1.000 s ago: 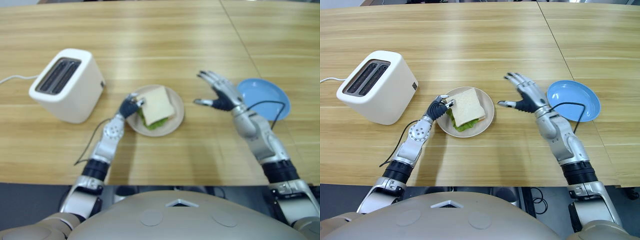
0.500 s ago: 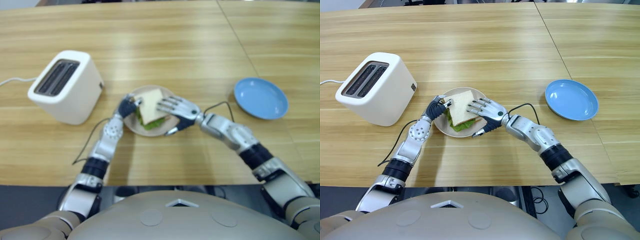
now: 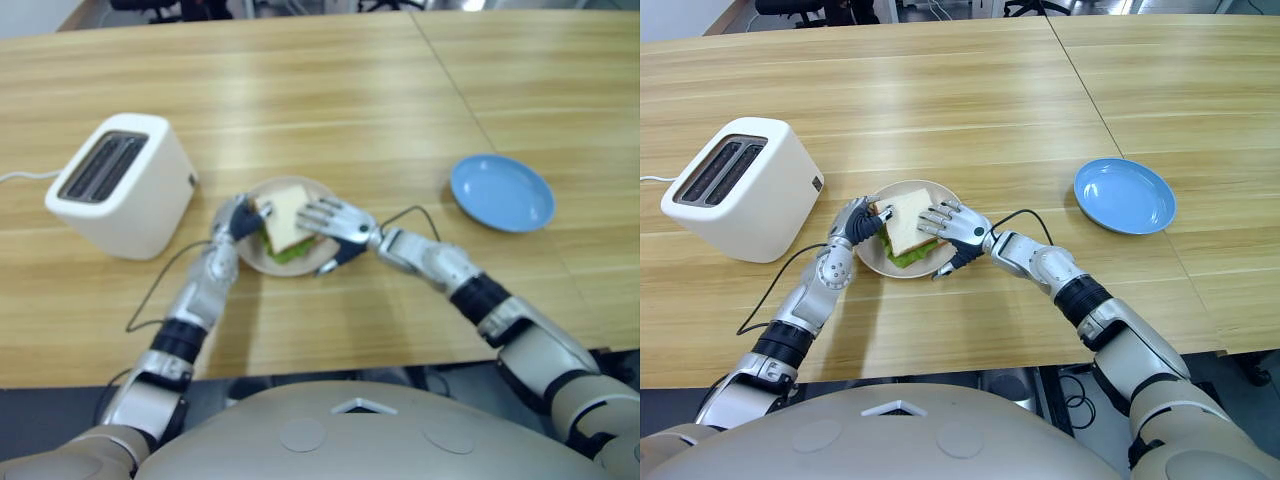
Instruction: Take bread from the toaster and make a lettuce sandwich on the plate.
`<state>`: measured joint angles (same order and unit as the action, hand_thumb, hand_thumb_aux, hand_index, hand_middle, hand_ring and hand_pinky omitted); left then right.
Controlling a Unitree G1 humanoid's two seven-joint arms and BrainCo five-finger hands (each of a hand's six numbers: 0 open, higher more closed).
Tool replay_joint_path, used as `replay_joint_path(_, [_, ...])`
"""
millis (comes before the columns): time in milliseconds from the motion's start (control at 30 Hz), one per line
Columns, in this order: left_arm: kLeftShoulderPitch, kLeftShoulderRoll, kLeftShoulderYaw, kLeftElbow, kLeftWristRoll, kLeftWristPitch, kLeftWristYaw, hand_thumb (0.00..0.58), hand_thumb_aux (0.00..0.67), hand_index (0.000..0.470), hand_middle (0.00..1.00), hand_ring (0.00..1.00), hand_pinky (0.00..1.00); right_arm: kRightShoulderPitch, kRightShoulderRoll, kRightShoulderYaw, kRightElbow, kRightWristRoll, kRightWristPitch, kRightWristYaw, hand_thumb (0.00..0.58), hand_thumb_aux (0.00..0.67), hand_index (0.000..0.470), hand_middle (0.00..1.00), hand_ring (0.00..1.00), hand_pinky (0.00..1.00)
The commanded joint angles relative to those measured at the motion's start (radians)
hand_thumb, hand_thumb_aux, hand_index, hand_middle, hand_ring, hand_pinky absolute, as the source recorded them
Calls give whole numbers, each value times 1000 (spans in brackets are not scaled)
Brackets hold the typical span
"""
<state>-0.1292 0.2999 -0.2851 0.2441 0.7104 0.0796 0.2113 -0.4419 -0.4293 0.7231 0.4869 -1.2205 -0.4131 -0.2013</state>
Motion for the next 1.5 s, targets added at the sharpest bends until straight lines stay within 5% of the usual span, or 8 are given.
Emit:
replay_joint_path(33, [12,47,1,-218,175,52,99,0,0,0,0,0,0,57,1,146,151,-79,-6,64,0,0,0,0,0,0])
replay_joint_path(500, [111,127,164,-486,226,63,101,0,0,0,0,0,0,31,-23,111,193,4,-12,-38,0,0,0,0,0,0])
replay_joint_path(533, [114,116,172,-467,143,30,64,116,71,49,0,0,0,36,-34,85,152,29,-20,-73,452,355,244,0,0,0])
replay_joint_path(567, [117,105,181,-452,55,-10,30,575,607,417,851,851,851,44,-47,50,98,67,-40,-110,580,670,460,749,749,749])
replay_joint_path(600, [121,101,189,-446,-17,-42,-5,580,670,460,1000,1000,1000,56,-62,10,33,112,-62,-137,580,670,460,1000,1000,1000])
replay_joint_path(800, [166,163,207,-519,-250,-153,-228,580,670,460,1000,1000,1000,196,-155,-319,-433,524,-184,-153,580,670,460,1000,1000,1000])
replay_joint_path(1067, [358,362,330,-755,-423,-125,-547,580,670,460,1000,1000,1000,351,-287,-684,-718,885,-64,105,580,670,460,1000,1000,1000])
replay_joint_path(1500, [533,497,159,-605,-356,30,-851,580,670,460,1000,1000,1000,594,-306,-346,-565,848,45,652,580,670,460,1000,1000,1000])
